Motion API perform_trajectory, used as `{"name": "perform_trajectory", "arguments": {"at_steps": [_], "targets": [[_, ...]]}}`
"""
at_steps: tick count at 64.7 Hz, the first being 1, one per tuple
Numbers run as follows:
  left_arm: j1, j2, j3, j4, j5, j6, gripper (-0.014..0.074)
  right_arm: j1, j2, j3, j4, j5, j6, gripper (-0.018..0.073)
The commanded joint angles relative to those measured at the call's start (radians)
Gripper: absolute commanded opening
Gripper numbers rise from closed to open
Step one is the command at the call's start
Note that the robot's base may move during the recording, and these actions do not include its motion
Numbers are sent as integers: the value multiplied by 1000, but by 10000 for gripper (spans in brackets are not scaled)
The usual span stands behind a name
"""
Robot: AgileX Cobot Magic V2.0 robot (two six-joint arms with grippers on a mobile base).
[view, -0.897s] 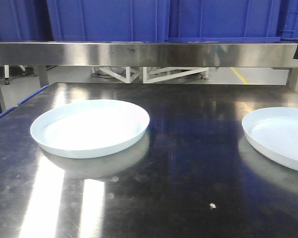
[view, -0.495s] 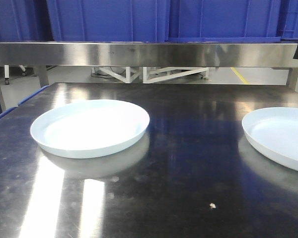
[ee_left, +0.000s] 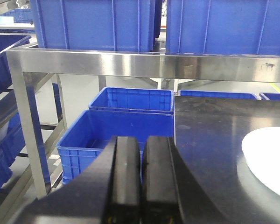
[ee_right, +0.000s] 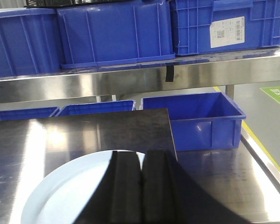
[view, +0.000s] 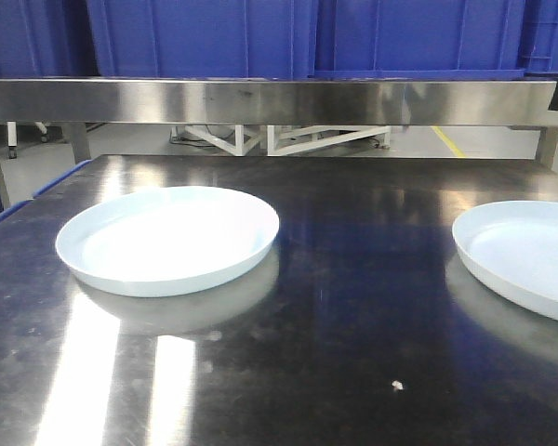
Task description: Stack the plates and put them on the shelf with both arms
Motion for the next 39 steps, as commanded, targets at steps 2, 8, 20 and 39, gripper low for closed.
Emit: {"name": "perform_trajectory", "arguments": {"at_steps": [2, 8, 20, 39], "targets": [[-24, 20, -31, 32, -74, -5, 90, -2, -7, 2, -2, -79, -2, 48], [-88, 145, -169, 44, -11, -5, 90, -2, -7, 2, -2, -79, -2, 48], [-229, 498, -595, 119, 254, -5, 90, -2, -7, 2, -2, -79, -2, 48], [-275, 940, -1200, 146, 668, -5, 90, -2, -7, 2, -2, -79, -2, 48]]}}
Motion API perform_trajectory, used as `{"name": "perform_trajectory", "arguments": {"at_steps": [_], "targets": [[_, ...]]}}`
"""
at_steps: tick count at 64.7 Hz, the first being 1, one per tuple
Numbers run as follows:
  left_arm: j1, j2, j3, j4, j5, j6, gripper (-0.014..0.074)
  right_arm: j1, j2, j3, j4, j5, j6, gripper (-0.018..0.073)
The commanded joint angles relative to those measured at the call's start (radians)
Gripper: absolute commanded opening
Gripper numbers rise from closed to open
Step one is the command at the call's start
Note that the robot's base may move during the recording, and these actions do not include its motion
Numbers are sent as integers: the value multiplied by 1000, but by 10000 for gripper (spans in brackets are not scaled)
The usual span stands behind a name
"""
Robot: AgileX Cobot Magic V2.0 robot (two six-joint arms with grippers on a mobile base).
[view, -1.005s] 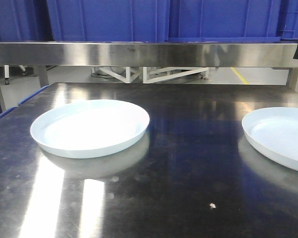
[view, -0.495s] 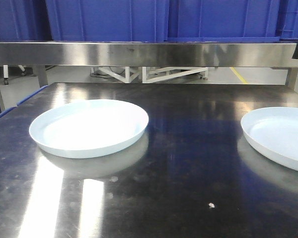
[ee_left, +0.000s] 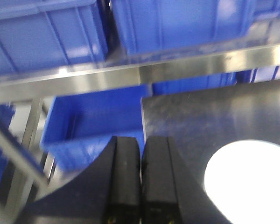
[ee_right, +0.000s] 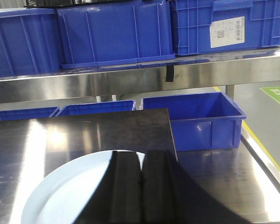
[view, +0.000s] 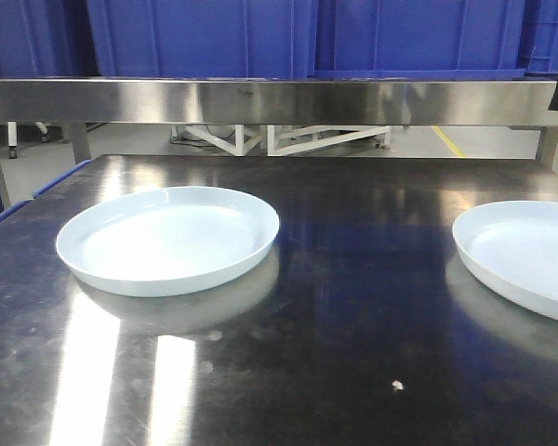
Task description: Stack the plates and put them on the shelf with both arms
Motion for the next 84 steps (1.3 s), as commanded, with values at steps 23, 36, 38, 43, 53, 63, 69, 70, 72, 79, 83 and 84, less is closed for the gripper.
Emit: {"name": "perform_trajectory", "arguments": {"at_steps": [23, 36, 38, 43, 53, 63, 69, 70, 72, 79, 83, 84], "targets": [[-7, 196, -209, 3, 67, -5, 90, -2, -7, 2, -2, -79, -2, 48], [-7, 225, -209, 32, 53, -5, 90, -2, -7, 2, -2, -79, -2, 48], [-7, 225, -209, 32, 60, -5, 90, -2, -7, 2, -2, -79, -2, 48], [-7, 225, -209, 32, 66, -5, 90, -2, -7, 2, -2, -79, -2, 48], [-7, 225, -209, 29, 57, -5, 90, -2, -7, 2, -2, -79, -2, 48], [-7, 225, -209, 20, 30, -5, 90, -2, -7, 2, -2, -79, -2, 48], [-7, 225, -209, 4, 24, -5, 90, -2, -7, 2, -2, -79, -2, 48], [-7, 225, -209, 2, 24, -5, 90, -2, -7, 2, -2, -79, -2, 48], [-7, 225, -209, 0, 22, -5, 90, -2, -7, 2, -2, -79, -2, 48], [-7, 225, -209, 0, 22, -5, 90, -3, -7, 2, -5, -82, -8, 48], [-7, 225, -209, 0, 25, -5, 90, -13, -7, 2, -14, -87, -43, 48], [-7, 225, -209, 0, 26, -5, 90, -14, -7, 2, -14, -92, -50, 48]]}}
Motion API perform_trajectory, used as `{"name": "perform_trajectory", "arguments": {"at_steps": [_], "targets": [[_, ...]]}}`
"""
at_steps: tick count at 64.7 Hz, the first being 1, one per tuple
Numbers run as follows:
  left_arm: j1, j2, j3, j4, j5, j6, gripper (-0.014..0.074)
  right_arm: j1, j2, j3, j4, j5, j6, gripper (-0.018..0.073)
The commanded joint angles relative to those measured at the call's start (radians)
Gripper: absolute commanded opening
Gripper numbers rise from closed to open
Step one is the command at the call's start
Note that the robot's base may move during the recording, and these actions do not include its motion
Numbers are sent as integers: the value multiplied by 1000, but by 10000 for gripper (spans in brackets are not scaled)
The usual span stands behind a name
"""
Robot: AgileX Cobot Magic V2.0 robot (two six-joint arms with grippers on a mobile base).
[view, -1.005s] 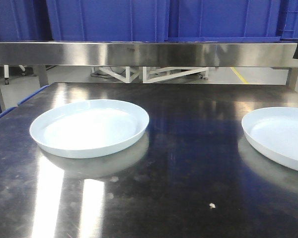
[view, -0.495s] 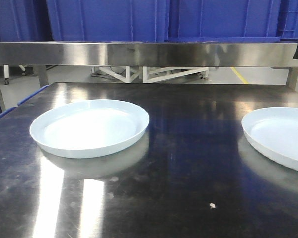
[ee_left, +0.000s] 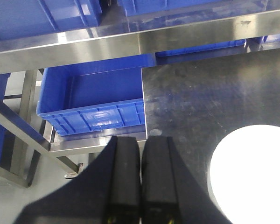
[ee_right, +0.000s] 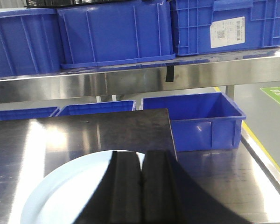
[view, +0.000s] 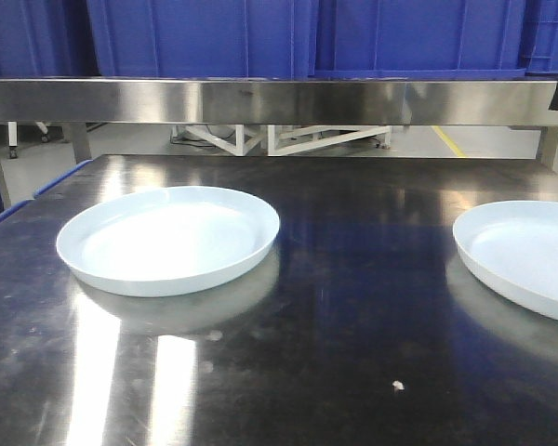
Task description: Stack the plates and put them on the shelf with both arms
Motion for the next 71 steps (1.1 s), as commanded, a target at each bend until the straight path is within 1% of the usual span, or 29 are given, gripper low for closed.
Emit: {"name": "perform_trajectory", "arguments": {"at_steps": [1, 11, 15, 20, 25, 29, 34, 42, 51, 56, 59, 62, 71], "targets": [[-7, -15, -36, 4, -72, -5, 90, -11, -7, 2, -14, -96, -38, 48], [-7, -15, -36, 4, -72, -5, 90, -11, -7, -6, -14, -162, -38, 48], [-7, -15, -36, 4, -72, -5, 90, -10, -5, -34, -14, -147, -38, 48], [-7, -15, -36, 4, -75, -5, 90, -10, 13, -115, -14, -63, -37, 48], [-7, -15, -36, 4, -75, -5, 90, -10, 64, -220, -13, 78, -35, 48], [-7, -15, -36, 4, -75, -5, 90, -10, 135, -304, -13, 153, -35, 48], [-7, -15, -36, 4, -77, -5, 90, -10, 251, -405, -14, 233, -35, 48], [-7, -15, -36, 4, -85, -5, 90, -10, 488, -553, -21, 313, -38, 48], [-7, -6, -36, 4, -85, -5, 90, -10, 733, -666, -21, 436, -38, 48], [-7, 0, -36, 2, -80, -5, 90, -10, 839, -701, -13, 459, -37, 48], [-7, 4, -36, -4, -77, -5, 90, -1, 868, -714, 21, 454, -35, 48], [-7, 6, -36, -11, -77, -5, 90, 13, 875, -716, 45, 445, -35, 48], [-7, 6, -36, -24, -77, -5, 90, 20, 877, -716, 48, 444, -35, 48]]}}
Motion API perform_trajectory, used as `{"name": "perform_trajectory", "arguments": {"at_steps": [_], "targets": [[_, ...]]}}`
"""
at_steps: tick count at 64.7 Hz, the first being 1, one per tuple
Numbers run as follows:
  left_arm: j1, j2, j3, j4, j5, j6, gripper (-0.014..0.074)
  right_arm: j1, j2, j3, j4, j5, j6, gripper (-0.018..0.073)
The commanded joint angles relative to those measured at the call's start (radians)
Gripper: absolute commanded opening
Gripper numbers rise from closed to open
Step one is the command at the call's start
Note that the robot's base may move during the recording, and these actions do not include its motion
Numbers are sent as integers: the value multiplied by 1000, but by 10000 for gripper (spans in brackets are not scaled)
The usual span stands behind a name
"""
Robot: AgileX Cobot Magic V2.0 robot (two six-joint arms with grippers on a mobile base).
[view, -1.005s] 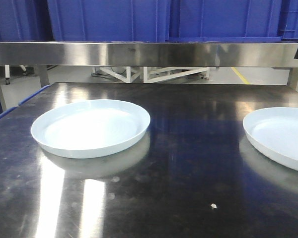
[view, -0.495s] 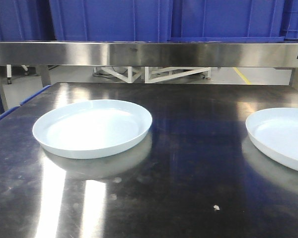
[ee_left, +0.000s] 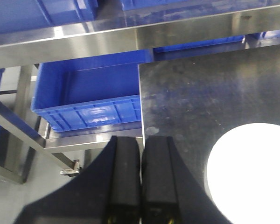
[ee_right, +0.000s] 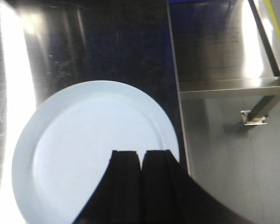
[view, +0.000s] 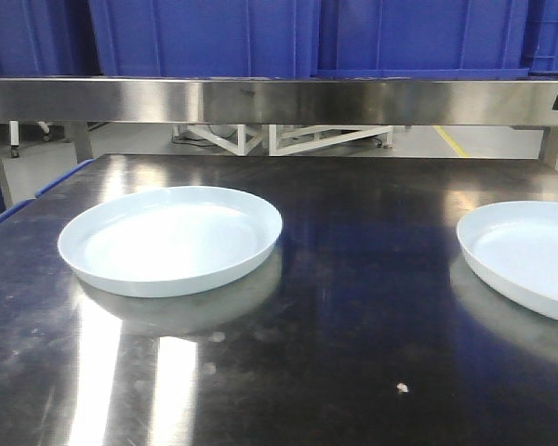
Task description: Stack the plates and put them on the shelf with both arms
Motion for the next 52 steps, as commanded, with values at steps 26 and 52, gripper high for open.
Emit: {"name": "perform_trajectory", "arguments": {"at_steps": [26, 52], "targets": [[-7, -19, -36, -4, -44, 26, 90, 2, -5, -38, 4, -60, -8, 50], [-9, 57, -30, -85, 6, 49, 568, 2, -5, -38, 4, -64, -8, 592]]}}
